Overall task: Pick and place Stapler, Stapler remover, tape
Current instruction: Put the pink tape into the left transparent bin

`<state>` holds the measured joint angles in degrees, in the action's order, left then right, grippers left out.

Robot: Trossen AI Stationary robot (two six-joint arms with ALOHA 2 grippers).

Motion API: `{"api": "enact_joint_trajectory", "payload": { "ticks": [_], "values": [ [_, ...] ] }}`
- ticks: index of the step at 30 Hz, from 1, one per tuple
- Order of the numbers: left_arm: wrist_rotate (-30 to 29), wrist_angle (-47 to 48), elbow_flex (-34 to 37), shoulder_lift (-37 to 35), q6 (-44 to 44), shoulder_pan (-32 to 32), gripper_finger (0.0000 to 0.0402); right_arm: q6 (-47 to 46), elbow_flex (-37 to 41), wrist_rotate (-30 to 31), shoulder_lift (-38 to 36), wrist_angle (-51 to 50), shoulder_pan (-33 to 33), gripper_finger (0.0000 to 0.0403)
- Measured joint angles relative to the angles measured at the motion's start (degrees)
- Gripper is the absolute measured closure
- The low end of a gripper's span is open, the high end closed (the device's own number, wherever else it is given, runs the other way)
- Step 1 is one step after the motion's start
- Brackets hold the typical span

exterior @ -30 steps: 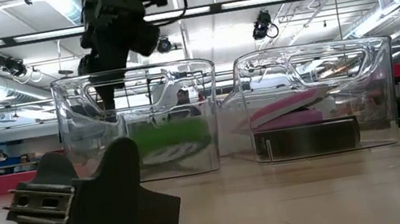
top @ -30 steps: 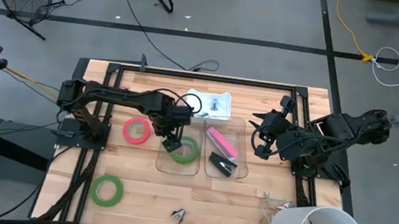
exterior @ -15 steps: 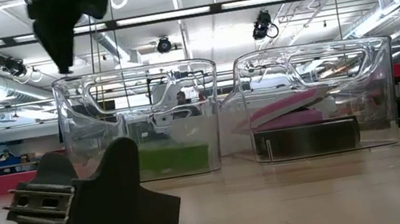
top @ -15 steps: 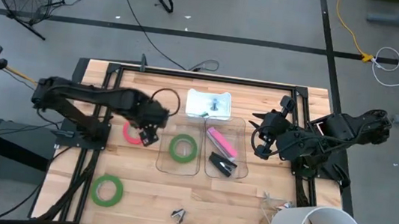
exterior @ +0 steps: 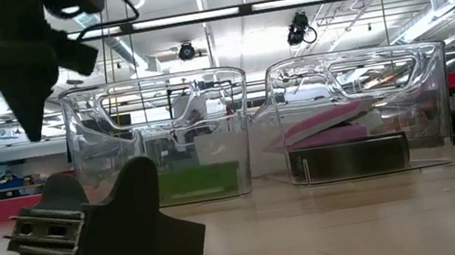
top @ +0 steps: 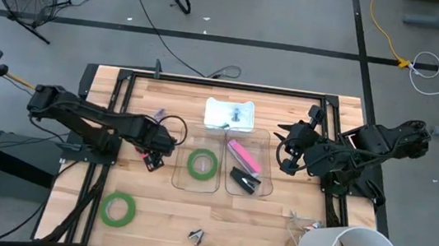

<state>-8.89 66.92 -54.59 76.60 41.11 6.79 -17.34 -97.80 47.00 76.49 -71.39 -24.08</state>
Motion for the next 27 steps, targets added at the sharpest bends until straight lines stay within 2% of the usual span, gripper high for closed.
{"api": "enact_joint_trajectory", "payload": {
  "ticks": [6, 12, 18, 23, 27],
  "values": [
    [2.45, -1.9, 5.19, 0.0, 0.1, -0.04, 0.0143, 0.0, 1.3, 0.11, -0.02, 0.23, 0.0, 0.0305],
    [3.9, -5.62, 7.87, 0.0, -0.91, 0.7, 0.0143, 1.11, 6.34, 0.87, -0.02, 2.77, 0.11, 0.0305],
    [5.14, -6.96, 8.15, 0.0, -1.74, 2.5, 0.0143, 4.46, 9.93, 6.06, 0.01, 6.0, 0.13, 0.0305],
    [6.17, -6.92, 8.15, 0.0, -3.92, 3.63, 0.0143, 4.5, 10.03, 5.73, -0.02, 6.26, 0.13, 0.0305],
    [3.51, -6.78, 8.15, 0.02, -5.4, 4.11, 0.0143, 4.35, 10.03, 5.67, 0.0, 6.27, 0.13, 0.0305]
  ]
}}
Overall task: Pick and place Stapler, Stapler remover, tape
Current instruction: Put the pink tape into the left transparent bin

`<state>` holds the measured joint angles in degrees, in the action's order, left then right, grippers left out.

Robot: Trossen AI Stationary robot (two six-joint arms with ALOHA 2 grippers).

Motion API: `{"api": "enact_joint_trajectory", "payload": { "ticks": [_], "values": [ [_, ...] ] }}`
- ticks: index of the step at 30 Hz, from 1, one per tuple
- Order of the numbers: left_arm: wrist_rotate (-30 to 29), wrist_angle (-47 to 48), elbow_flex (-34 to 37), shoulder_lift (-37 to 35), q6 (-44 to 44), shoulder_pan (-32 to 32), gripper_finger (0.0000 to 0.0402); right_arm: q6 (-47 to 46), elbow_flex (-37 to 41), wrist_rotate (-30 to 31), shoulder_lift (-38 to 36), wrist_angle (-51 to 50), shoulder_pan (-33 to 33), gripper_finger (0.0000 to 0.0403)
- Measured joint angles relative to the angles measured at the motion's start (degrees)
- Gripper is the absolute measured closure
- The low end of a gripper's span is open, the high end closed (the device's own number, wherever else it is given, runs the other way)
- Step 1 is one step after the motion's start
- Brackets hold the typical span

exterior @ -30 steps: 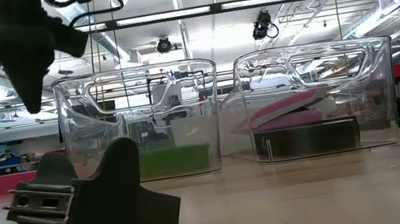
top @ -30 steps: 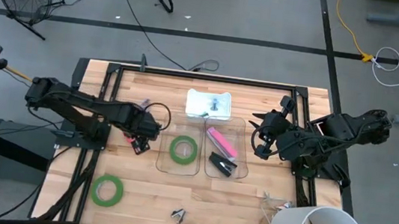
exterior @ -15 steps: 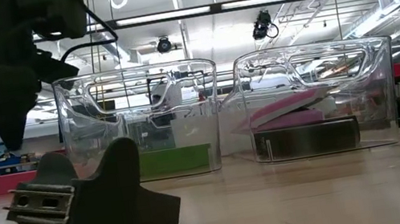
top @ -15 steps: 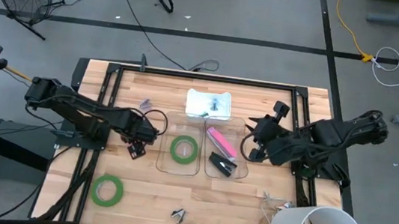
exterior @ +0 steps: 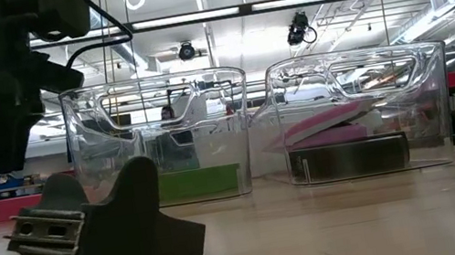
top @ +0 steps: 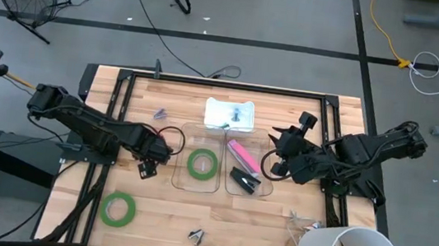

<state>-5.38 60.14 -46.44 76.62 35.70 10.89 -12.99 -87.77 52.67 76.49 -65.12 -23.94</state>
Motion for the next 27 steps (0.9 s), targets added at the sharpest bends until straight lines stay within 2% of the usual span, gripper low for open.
{"api": "enact_joint_trajectory", "payload": {
  "ticks": [6, 12, 17, 21, 27],
  "values": [
    [-4.85, 3.42, 0.0, 0.33, -0.09, -0.71, 0.0143, -0.01, -0.01, -1.11, 0.0, 1.46, 0.0, 0.0305],
    [-4.97, 4.7, 0.04, 2.22, 0.84, -3.64, 0.0143, 0.42, -0.02, -1.23, 0.0, 2.97, 0.0, 0.0305],
    [-5.34, 4.3, 0.04, 4.78, -2.3, -5.78, 0.0143, 0.42, -0.02, -1.3, 0.0, 3.02, 0.0, 0.0305],
    [-5.32, 3.74, 0.04, 5.94, -3.84, -7.11, 0.0151, 0.19, -0.02, -3.82, 0.0, 2.99, 0.02, 0.0305],
    [-3.44, 2.66, 0.0, 7.97, -4.78, -8.52, 0.0164, 0.17, -0.06, -4.29, 0.0, 2.97, 0.02, 0.0305]
  ]
}}
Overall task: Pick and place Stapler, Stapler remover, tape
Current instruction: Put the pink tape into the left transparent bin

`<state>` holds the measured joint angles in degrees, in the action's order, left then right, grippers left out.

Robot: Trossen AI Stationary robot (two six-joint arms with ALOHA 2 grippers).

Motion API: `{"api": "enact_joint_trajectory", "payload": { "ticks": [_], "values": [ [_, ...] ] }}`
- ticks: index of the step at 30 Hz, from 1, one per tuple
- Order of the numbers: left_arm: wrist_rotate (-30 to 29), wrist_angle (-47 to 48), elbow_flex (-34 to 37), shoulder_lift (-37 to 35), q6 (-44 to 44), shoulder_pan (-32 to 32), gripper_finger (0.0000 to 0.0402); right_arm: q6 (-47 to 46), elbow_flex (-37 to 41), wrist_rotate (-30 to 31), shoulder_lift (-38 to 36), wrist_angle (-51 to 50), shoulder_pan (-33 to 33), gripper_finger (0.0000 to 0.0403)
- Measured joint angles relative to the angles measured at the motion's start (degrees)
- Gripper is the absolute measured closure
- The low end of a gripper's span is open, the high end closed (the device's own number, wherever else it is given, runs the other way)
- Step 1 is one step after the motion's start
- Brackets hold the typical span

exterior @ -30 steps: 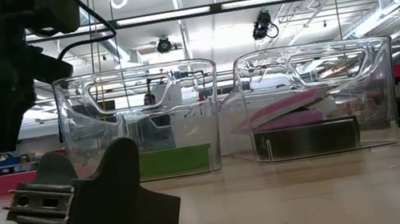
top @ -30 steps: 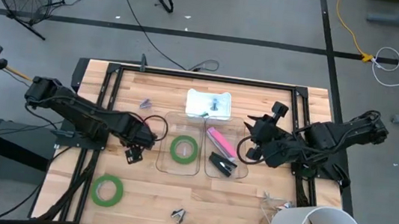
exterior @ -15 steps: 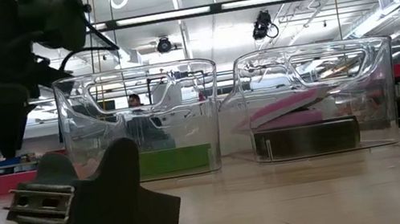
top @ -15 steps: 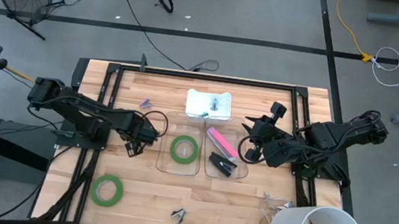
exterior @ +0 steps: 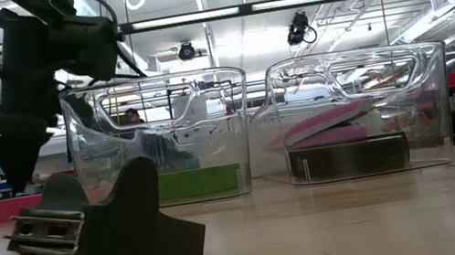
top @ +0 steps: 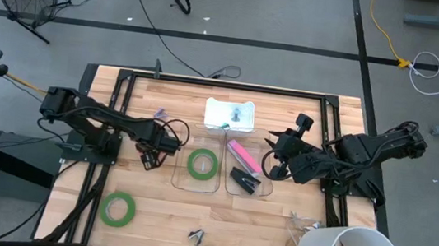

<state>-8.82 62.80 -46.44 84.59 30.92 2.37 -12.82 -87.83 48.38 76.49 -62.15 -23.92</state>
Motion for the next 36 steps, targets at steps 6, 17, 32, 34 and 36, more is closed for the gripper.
{"api": "enact_joint_trajectory", "payload": {
  "ticks": [6, 17, 32, 34, 36],
  "values": [
    [0.98, -2.64, -0.26, 3.05, -0.14, -0.04, 0.0165, 0.0, 0.0, 0.0, 0.0, 0.02, 0.0, 0.0305],
    [4.75, -3.87, -0.15, 4.12, 1.59, -0.44, 0.0165, -0.02, 0.0, -0.11, 0.0, 0.0, 0.0, 0.0305],
    [6.06, -8.04, 0.04, 4.42, 0.87, -0.39, 0.0165, 0.01, 0.0, 0.0, -0.02, 0.0, 0.0, 0.0305],
    [5.96, -8.09, 0.04, 4.52, 1.27, -0.38, 0.0165, -0.02, 0.0, 0.02, -0.02, 0.0, 0.0, 0.0305],
    [5.56, -8.24, 0.05, 4.96, 2.0, -0.17, 0.0165, -0.08, 0.0, 0.0, -0.02, 0.0, 0.0, 0.0305]
  ]
}}
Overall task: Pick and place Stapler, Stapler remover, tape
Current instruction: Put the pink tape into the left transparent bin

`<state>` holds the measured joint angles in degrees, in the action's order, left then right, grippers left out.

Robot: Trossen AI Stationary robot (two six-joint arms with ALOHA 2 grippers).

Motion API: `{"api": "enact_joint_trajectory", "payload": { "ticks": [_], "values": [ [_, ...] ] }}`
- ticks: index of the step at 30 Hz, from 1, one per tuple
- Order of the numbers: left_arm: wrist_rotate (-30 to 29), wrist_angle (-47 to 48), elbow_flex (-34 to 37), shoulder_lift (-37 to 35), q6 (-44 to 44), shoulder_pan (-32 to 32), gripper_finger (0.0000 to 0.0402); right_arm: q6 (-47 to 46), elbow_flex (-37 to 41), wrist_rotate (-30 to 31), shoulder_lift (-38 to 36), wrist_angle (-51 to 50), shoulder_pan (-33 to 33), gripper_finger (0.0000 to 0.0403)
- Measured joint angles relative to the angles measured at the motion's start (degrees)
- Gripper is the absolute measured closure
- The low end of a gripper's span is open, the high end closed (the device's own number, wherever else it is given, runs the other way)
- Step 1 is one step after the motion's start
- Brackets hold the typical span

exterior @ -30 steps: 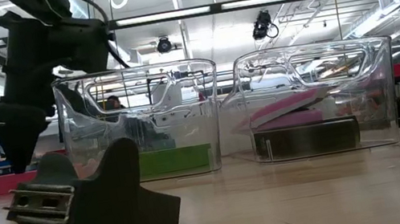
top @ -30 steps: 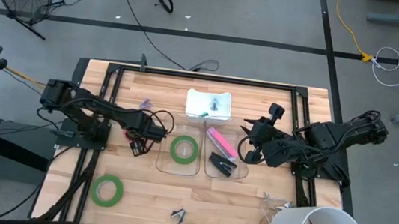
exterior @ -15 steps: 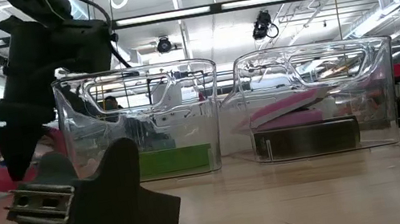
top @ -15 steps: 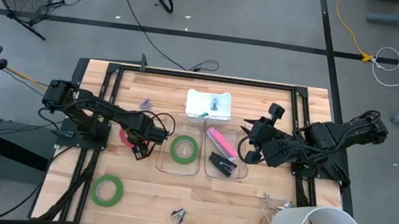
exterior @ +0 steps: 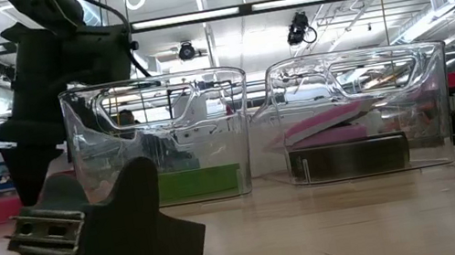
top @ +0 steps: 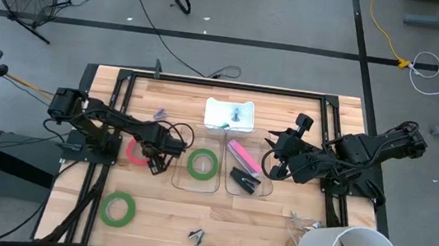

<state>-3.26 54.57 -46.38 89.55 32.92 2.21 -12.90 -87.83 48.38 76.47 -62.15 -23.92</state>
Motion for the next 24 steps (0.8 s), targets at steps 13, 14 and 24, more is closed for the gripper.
{"api": "enact_joint_trajectory", "payload": {
  "ticks": [13, 14, 24],
  "values": [
    [5.86, -0.04, -0.01, 0.86, 4.33, -0.16, 0.033, -0.1, -0.02, -0.08, 0.0, 0.29, -0.02, 0.0305],
    [6.28, 0.01, -0.01, 0.86, 4.97, -0.16, 0.033, -0.1, -0.02, -0.08, 0.0, 0.31, -0.01, 0.0305],
    [7.88, 6.21, -4.75, 0.86, 5.53, 0.11, 0.033, -0.1, -0.02, -0.04, 0.0, 0.37, -0.02, 0.0305]
  ]
}}
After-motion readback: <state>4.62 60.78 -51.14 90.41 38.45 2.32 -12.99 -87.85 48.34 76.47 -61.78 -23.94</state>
